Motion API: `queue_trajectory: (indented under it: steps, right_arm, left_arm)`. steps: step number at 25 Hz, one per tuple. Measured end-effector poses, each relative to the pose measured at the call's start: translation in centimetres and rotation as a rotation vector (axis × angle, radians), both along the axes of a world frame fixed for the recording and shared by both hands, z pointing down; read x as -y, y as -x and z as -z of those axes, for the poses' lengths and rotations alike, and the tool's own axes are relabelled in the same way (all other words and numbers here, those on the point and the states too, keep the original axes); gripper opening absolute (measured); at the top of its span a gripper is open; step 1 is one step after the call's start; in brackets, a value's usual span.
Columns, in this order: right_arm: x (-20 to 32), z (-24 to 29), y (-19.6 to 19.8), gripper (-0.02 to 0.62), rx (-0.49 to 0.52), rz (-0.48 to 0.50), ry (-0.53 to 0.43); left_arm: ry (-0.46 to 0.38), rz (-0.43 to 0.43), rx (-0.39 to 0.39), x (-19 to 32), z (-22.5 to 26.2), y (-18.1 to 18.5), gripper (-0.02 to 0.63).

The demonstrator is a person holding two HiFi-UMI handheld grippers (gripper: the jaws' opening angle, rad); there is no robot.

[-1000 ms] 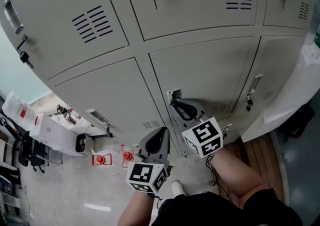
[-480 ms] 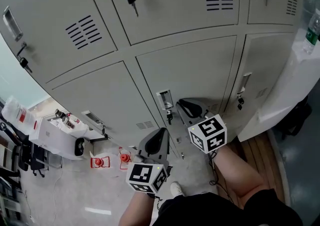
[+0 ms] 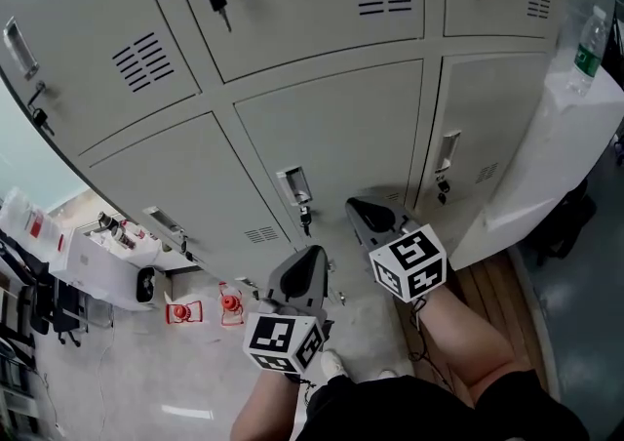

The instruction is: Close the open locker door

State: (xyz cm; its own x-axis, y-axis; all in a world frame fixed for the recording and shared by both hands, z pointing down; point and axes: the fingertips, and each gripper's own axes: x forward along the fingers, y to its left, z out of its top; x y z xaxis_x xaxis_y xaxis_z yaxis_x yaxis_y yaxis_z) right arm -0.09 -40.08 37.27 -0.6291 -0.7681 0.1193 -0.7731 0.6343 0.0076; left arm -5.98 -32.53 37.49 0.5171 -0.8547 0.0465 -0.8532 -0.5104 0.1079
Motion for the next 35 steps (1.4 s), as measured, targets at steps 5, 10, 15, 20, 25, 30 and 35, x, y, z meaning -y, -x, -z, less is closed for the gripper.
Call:
queue_trajectory:
  steps: [5, 10, 15, 20, 25, 30, 35]
  right_arm:
    - [-2.4, 0.3, -1.4, 0.054, 0.002, 0.019, -0.009]
    - [-5.1, 0.6, -2.5, 0.054, 0.005, 0.045, -0.02]
    - [-8.0, 1.0, -3.3, 0.053, 0.002, 0.079, -0.033]
    - [-10.5, 1.0, -3.7, 0.054, -0.008, 0.111, -0.045]
    - [-12.3, 0.9, -3.7, 0.052, -0.002, 0.124, -0.037]
    - [-14.0, 1.0, -3.0, 0.052, 0.008, 0.122, -0.031]
    - [-16.2, 0.8, -1.8, 0.052, 0.014, 0.101, -0.021]
  left_arm:
    - [-0.001, 0.005, -0.004, -1.5, 0.0, -1.5, 0.021]
    - [-0.008, 0.023, -0.002, -3.5, 0.1, -2.7, 0.021]
    - [-0.019, 0.053, 0.003, -5.8, 0.5, -3.5, 0.021]
    - [-0.021, 0.082, 0.004, -8.1, 0.4, -3.9, 0.021]
    - [-0.012, 0.099, 0.001, -9.8, 0.2, -3.6, 0.021]
    - [-0.01, 0.1, 0.0, -11.1, 0.2, -2.6, 0.021]
    - [-0.005, 0.078, -0.002, -12.8, 0.1, -1.1, 0.021]
